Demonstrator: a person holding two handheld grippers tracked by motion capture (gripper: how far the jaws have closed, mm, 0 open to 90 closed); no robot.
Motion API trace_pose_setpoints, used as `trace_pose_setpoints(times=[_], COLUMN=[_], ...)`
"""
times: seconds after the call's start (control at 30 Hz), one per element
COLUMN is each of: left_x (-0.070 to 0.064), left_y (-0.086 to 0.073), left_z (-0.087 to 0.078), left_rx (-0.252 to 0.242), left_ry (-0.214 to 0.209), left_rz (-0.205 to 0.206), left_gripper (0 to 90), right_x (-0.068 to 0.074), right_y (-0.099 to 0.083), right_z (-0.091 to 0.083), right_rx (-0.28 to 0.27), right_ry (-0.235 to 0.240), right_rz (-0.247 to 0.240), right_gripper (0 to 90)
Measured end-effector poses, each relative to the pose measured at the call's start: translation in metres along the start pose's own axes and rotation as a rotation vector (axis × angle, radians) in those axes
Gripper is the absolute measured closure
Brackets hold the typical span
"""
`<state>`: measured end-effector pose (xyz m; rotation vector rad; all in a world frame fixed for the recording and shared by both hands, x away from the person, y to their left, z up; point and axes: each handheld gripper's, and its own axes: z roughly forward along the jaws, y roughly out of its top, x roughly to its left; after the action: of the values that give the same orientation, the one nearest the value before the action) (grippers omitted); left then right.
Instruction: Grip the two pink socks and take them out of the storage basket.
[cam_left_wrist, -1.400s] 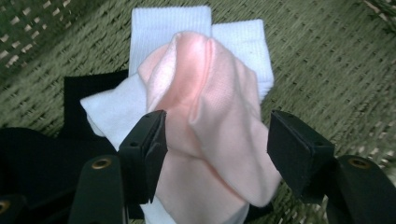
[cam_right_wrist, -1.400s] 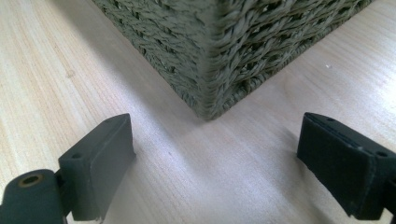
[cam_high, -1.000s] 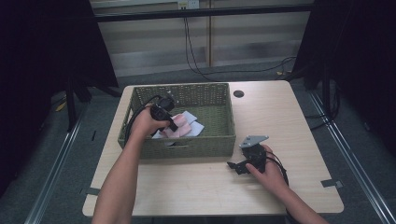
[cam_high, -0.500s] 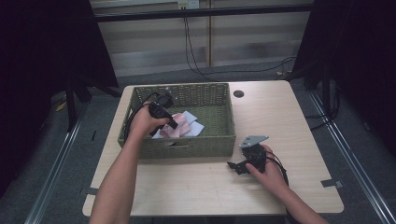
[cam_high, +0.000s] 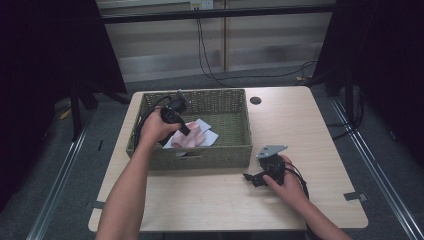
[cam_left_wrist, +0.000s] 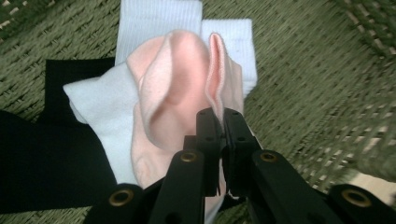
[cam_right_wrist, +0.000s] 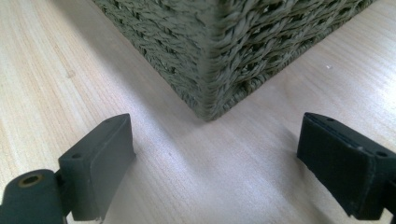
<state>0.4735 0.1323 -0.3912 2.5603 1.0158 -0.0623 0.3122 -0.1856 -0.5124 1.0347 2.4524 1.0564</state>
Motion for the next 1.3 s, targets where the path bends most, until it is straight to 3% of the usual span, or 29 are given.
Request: trace_pose_setpoints(times=[0.13,0.17,0.27,0.33,0.53,0.6,0.67,0.73,0.8,0.93,1.07,1.13,1.17,1.23,1.3], left_x=[-0.001,0.0,0.002,0.007,0.012,0.013,0.015,0.015,0.017,0.018,0.017,0.016,0.016,0.017,0.016], left_y=[0.001,0.001,0.001,-0.001,-0.004,-0.005,-0.008,-0.01,-0.011,-0.009,-0.007,-0.006,-0.005,-0.006,-0.006], left_z=[-0.007,-0.008,-0.006,0.001,0.005,0.003,0.002,0.003,0.006,0.016,0.023,0.026,0.025,0.021,0.015], left_rx=[-0.016,-0.037,-0.038,-0.041,-0.025,-0.039,-0.041,-0.042,-0.054,-0.043,-0.029,-0.021,0.0,-0.003,-0.001], left_ry=[-0.01,-0.003,0.029,0.015,0.022,0.05,0.049,0.062,0.061,0.042,0.03,0.019,0.012,-0.015,-0.03], left_rz=[-0.003,-0.005,0.006,-0.03,-0.038,-0.046,-0.049,-0.056,-0.069,-0.053,-0.043,-0.032,-0.037,-0.053,-0.065], left_gripper=[86.7,86.6,85.9,85.8,84.7,74.1,72.0,63.4,48.7,41.1,48.0,58.2,70.7,82.6,84.0], right_x=[0.0,0.0,0.0,0.0,0.0,0.0,0.0,0.0,0.0,0.0,0.0,0.0,0.0,0.0,0.0], right_y=[0.0,0.0,0.0,0.0,0.0,0.0,0.0,0.0,0.0,0.0,0.0,0.0,0.0,0.0,0.0], right_z=[0.0,0.0,0.0,0.0,0.0,0.0,0.0,0.0,0.0,0.0,0.0,0.0,0.0,0.0,0.0], right_rx=[0.001,0.0,0.0,0.0,0.001,0.001,0.001,0.001,0.001,0.001,0.0,0.002,0.002,0.002,0.003], right_ry=[0.0,0.0,0.0,0.0,0.001,0.001,0.001,0.001,0.0,0.001,0.0,0.001,0.001,0.001,0.001], right_rz=[0.002,0.001,0.0,0.001,0.003,0.003,0.003,0.003,0.003,0.003,0.0,0.003,0.003,0.003,0.004], right_gripper=[10.1,10.1,10.1,10.1,10.1,10.1,10.1,10.1,10.1,10.1,10.1,10.1,10.1,10.1,10.1])
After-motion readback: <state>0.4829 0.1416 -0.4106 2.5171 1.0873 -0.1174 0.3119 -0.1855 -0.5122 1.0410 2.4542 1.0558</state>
